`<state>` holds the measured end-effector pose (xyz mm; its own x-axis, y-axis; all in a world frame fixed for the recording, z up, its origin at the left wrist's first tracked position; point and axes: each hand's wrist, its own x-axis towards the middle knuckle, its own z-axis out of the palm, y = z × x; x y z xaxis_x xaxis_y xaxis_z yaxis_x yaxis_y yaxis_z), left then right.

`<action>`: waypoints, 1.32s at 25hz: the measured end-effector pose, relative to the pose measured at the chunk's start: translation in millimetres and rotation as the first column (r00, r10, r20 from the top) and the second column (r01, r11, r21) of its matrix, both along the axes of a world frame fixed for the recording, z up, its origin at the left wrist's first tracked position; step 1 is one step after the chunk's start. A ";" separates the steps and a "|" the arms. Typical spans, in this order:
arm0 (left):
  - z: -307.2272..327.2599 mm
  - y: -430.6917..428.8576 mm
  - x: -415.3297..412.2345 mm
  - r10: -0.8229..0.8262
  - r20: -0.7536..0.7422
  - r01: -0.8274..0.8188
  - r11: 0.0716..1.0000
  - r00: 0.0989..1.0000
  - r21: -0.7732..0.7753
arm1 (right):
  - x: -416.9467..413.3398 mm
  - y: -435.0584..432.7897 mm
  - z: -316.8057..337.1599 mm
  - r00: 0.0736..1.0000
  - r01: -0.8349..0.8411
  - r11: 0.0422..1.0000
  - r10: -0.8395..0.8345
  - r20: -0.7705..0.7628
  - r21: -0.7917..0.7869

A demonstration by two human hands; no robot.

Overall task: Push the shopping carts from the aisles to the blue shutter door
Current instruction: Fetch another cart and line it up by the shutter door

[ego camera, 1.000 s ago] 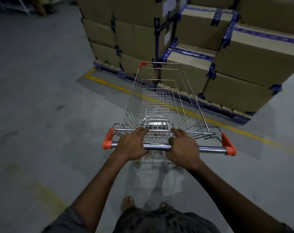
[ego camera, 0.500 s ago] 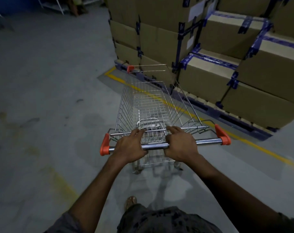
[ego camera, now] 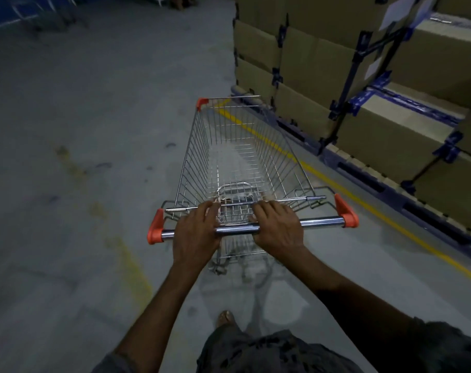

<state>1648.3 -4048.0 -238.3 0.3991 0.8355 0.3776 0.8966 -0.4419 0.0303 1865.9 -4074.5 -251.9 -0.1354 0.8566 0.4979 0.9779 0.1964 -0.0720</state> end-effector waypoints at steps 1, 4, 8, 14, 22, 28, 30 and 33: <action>-3.0 8.0 -12.5 0.040 0.015 -0.041 0.999 0.999 0.031 | -12.9 11.9 -1.3 0.999 -0.034 0.999 0.034 -0.006 0.026; -8.7 31.9 -42.8 0.140 0.031 -0.142 0.986 0.990 0.083 | -41.0 45.4 -5.0 0.984 -0.160 0.985 0.153 0.094 0.070; -7.2 68.1 -74.4 0.194 -0.025 -0.194 0.981 0.981 0.013 | -70.3 84.6 6.7 0.996 -0.072 0.996 0.075 0.056 -0.043; 5.0 116.9 -110.9 0.194 0.014 -0.188 0.965 0.981 -0.183 | -117.0 142.4 26.5 0.992 0.125 0.909 -0.126 0.024 -0.398; 16.7 185.6 -167.6 0.142 0.062 -0.119 0.952 0.988 -0.283 | -134.0 256.9 51.8 0.961 -0.214 0.759 0.278 0.008 -0.615; 10.6 254.5 -199.3 0.250 0.001 -0.246 0.956 0.968 -0.159 | -171.9 337.1 20.9 0.958 -0.234 0.931 0.270 0.098 -0.281; 5.1 282.4 -210.6 0.279 -0.032 -0.281 0.953 0.960 -0.110 | -187.5 366.7 13.0 0.961 -0.226 0.945 0.255 0.103 -0.237; 2.9 323.4 -235.0 0.282 -0.063 -0.287 0.953 0.957 -0.094 | -212.6 411.5 9.5 0.959 -0.268 0.941 0.281 0.035 -0.207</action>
<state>1413.3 -3724.5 -235.4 0.1547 0.9498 0.2719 0.9862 -0.1649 0.0148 1653.4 -3663.0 -242.4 -0.4048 0.8622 0.3045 0.8919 0.4458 -0.0767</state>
